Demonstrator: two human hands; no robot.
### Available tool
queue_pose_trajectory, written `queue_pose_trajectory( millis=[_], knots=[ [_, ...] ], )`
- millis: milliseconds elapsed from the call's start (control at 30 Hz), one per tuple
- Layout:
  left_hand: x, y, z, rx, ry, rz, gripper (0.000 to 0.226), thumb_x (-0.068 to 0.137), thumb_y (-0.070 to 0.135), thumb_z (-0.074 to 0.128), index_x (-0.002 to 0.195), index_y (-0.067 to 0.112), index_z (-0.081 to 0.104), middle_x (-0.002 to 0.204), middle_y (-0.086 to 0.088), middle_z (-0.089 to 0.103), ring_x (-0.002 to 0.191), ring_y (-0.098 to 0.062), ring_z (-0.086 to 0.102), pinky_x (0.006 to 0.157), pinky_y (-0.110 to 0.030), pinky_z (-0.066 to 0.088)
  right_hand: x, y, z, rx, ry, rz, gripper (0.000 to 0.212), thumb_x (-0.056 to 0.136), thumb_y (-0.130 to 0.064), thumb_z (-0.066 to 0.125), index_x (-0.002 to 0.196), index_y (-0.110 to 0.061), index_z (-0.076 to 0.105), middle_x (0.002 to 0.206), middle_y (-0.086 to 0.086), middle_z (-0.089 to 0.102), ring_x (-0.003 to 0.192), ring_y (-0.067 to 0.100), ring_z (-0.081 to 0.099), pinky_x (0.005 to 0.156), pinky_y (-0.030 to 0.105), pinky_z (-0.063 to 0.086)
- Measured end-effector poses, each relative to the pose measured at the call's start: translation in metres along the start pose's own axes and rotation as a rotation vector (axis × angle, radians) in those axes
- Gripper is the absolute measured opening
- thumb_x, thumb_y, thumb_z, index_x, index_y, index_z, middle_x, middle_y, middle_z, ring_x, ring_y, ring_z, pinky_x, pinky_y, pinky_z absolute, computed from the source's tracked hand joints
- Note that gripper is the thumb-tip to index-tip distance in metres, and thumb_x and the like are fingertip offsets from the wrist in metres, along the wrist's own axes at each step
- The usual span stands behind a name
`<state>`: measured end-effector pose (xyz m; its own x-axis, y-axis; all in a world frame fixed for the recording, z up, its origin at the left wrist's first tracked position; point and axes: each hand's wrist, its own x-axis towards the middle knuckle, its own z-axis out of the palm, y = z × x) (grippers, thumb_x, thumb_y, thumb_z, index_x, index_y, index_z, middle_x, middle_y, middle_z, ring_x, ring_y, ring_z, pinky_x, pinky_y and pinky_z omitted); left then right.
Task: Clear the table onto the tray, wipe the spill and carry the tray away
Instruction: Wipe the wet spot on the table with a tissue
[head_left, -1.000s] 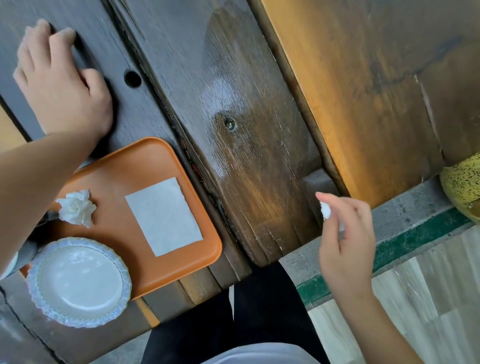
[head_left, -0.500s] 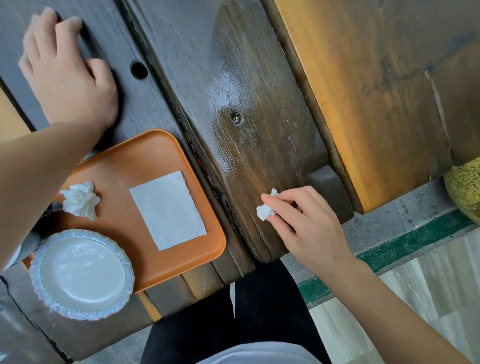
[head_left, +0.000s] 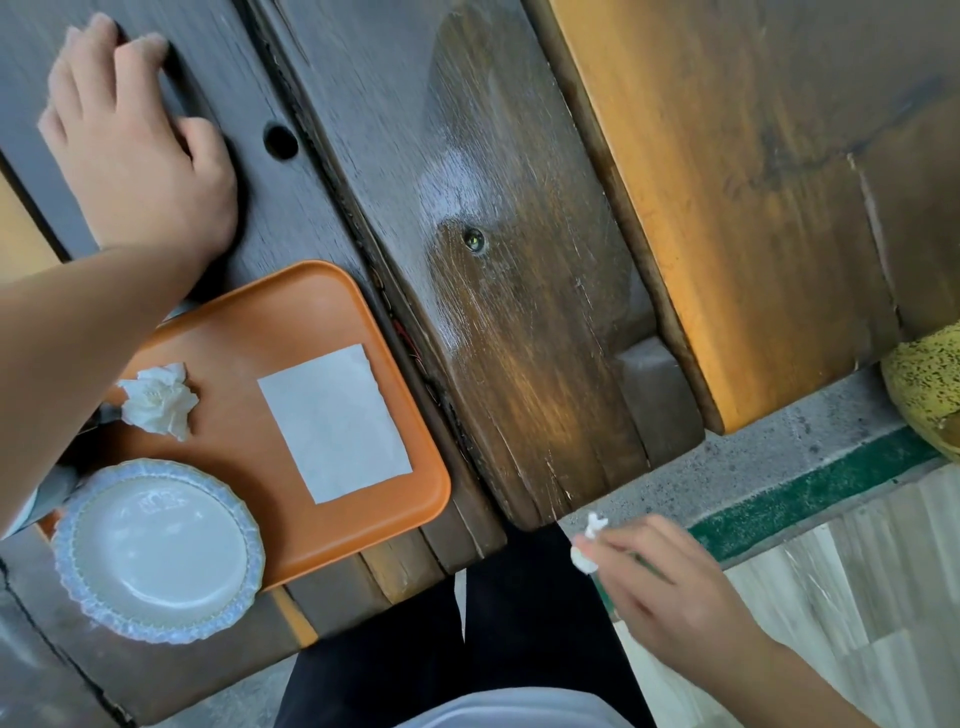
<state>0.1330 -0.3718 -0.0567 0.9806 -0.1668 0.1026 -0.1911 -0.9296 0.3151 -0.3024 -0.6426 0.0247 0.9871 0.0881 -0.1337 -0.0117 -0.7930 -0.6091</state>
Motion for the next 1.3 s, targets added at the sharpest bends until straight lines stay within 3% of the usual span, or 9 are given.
queue_pose_trajectory(
  millis=[133,200,300,433,500,633,733,1067,1300],
  knots=[
    [0.001,0.002,0.0,0.032,-0.016,-0.01,0.053,0.095,0.035,0.031,0.141,0.062,0.028,0.154,-0.002,0.047,0.148,-0.026,0.04,0.122,-0.044,0.032,0.043,-0.001,-0.008,0.035,0.266,0.233,0.026,0.085,-0.009,0.069,0.111,-0.006,0.069,0.096,0.008,0.07,0.092,0.014,0.059,0.081,0.023,0.051],
    [0.002,-0.001,0.001,0.026,-0.011,-0.016,0.053,0.094,0.033,0.032,0.145,0.043,0.034,0.157,-0.001,0.045,0.151,-0.025,0.037,0.125,-0.041,0.028,0.058,0.0,0.0,-0.004,0.305,0.29,0.023,0.083,-0.01,0.073,0.105,-0.005,0.073,0.098,0.006,0.071,0.092,0.016,0.059,0.077,0.032,0.052],
    [0.0,0.0,0.003,0.037,0.001,0.002,0.049,0.094,0.034,0.031,0.136,0.059,0.033,0.158,0.001,0.044,0.151,-0.023,0.037,0.125,-0.039,0.027,0.058,-0.005,0.016,-0.032,0.328,0.288,0.02,0.079,-0.006,0.077,0.099,-0.005,0.075,0.095,0.005,0.071,0.086,0.02,0.06,0.07,0.038,0.049],
    [0.002,-0.012,0.009,-0.002,-0.036,-0.074,0.046,0.095,0.038,0.029,0.13,0.068,0.025,0.139,-0.012,0.055,0.133,-0.036,0.052,0.11,-0.053,0.044,0.036,-0.023,0.026,-0.029,0.238,0.18,0.009,0.082,-0.003,0.074,0.09,-0.006,0.077,0.091,0.004,0.071,0.08,0.022,0.062,0.063,0.037,0.047],
    [0.001,-0.009,0.005,-0.012,-0.023,-0.046,0.05,0.095,0.036,0.029,0.129,0.072,0.021,0.145,-0.005,0.054,0.14,-0.03,0.048,0.116,-0.048,0.04,0.031,-0.024,0.025,-0.05,0.189,0.152,0.011,0.085,-0.006,0.07,0.092,-0.009,0.078,0.09,0.002,0.071,0.08,0.02,0.06,0.064,0.033,0.045],
    [0.0,0.006,-0.003,0.004,-0.016,-0.004,0.052,0.095,0.034,0.031,0.139,0.061,0.027,0.16,0.001,0.042,0.153,-0.023,0.034,0.126,-0.039,0.026,0.023,-0.02,0.022,-0.061,0.131,0.162,0.013,0.083,-0.006,0.07,0.094,-0.009,0.078,0.087,0.003,0.069,0.079,0.021,0.059,0.062,0.037,0.047],
    [-0.001,0.006,-0.004,-0.001,-0.015,-0.006,0.053,0.094,0.033,0.032,0.146,0.031,0.038,0.16,-0.002,0.041,0.153,-0.024,0.035,0.125,-0.042,0.028,0.029,-0.019,0.014,-0.057,0.153,0.198,0.012,0.082,-0.005,0.072,0.093,-0.007,0.077,0.087,0.003,0.068,0.08,0.021,0.058,0.064,0.038,0.048],
    [-0.003,0.015,-0.011,0.008,-0.026,0.004,0.051,0.093,0.031,0.032,0.143,0.026,0.041,0.155,-0.007,0.044,0.148,-0.03,0.04,0.121,-0.047,0.034,0.17,0.02,-0.014,-0.12,0.428,0.214,0.017,0.092,-0.014,0.067,0.106,-0.008,0.075,0.094,0.007,0.067,0.087,0.025,0.058,0.071,0.041,0.05],
    [-0.005,0.018,-0.015,0.011,-0.034,-0.002,0.051,0.092,0.031,0.032,0.142,0.026,0.04,0.156,-0.006,0.044,0.149,-0.029,0.04,0.121,-0.046,0.033,0.097,-0.006,0.009,-0.143,0.233,0.14,0.015,0.089,-0.014,0.067,0.1,-0.009,0.076,0.088,0.006,0.065,0.079,0.025,0.057,0.064,0.041,0.043]
  ],
)
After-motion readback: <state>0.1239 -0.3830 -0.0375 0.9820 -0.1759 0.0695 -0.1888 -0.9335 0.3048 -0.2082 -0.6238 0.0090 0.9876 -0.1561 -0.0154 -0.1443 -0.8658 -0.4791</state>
